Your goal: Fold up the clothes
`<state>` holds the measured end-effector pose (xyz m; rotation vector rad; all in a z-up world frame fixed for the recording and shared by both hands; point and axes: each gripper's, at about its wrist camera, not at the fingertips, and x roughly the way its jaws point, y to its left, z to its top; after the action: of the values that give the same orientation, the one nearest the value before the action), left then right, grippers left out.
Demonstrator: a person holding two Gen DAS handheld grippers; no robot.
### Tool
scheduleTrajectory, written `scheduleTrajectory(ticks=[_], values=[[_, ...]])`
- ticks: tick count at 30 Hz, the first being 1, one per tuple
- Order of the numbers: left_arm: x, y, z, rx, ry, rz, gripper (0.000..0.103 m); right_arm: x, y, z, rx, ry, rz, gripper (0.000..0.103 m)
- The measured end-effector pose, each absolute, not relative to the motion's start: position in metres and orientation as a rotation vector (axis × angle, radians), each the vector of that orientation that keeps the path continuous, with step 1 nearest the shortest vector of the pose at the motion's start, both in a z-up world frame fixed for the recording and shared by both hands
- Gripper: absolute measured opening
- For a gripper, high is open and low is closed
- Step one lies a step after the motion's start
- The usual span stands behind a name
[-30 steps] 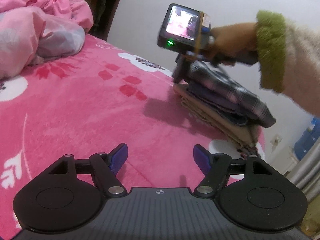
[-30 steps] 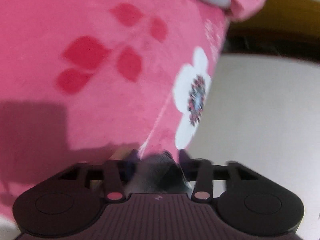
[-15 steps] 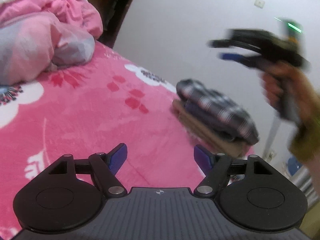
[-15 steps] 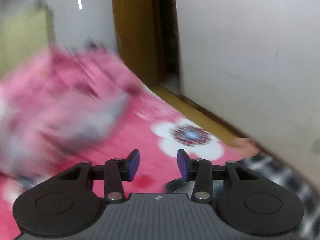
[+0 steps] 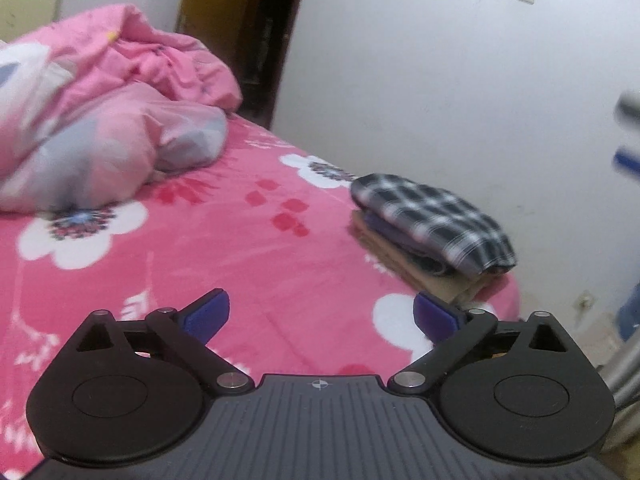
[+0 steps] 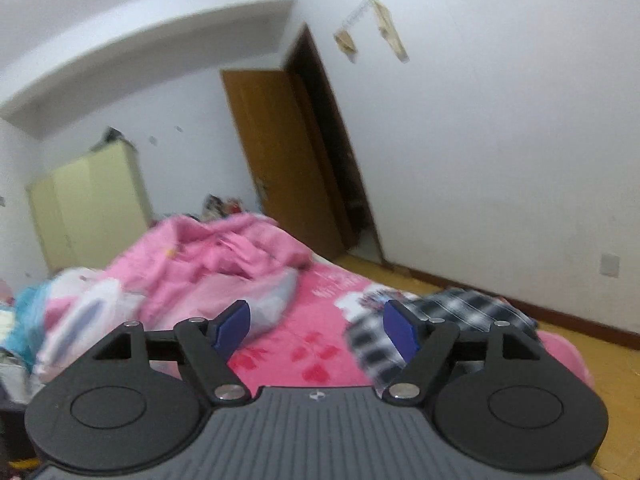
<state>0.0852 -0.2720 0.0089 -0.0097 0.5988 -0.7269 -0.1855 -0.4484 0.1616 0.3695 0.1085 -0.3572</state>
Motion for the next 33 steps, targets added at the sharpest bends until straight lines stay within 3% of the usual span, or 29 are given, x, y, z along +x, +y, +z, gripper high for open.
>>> scheduleTrajectory(ticks=[5,9,14,23,33], values=[[0.066,-0.265,0.015,0.017,0.591,-0.667,0.103,-0.206,-0.421,0.199,0.362,-0.004,-0.237,0.08],[0.047,-0.264,0.018,0.026,0.584,-0.67,0.103,-0.231,-0.401,0.215,0.316,-0.038,-0.219,0.095],[0.028,-0.266,0.02,0.032,0.579,-0.677,0.103,-0.263,-0.389,0.214,0.248,-0.04,-0.309,0.101],[0.001,-0.276,0.009,0.062,0.61,-0.663,0.103,-0.287,-0.364,0.159,0.07,0.05,-0.521,0.103],[-0.032,-0.301,0.001,0.107,0.598,-0.666,0.103,-0.286,-0.372,0.079,0.217,0.233,-0.742,0.103]])
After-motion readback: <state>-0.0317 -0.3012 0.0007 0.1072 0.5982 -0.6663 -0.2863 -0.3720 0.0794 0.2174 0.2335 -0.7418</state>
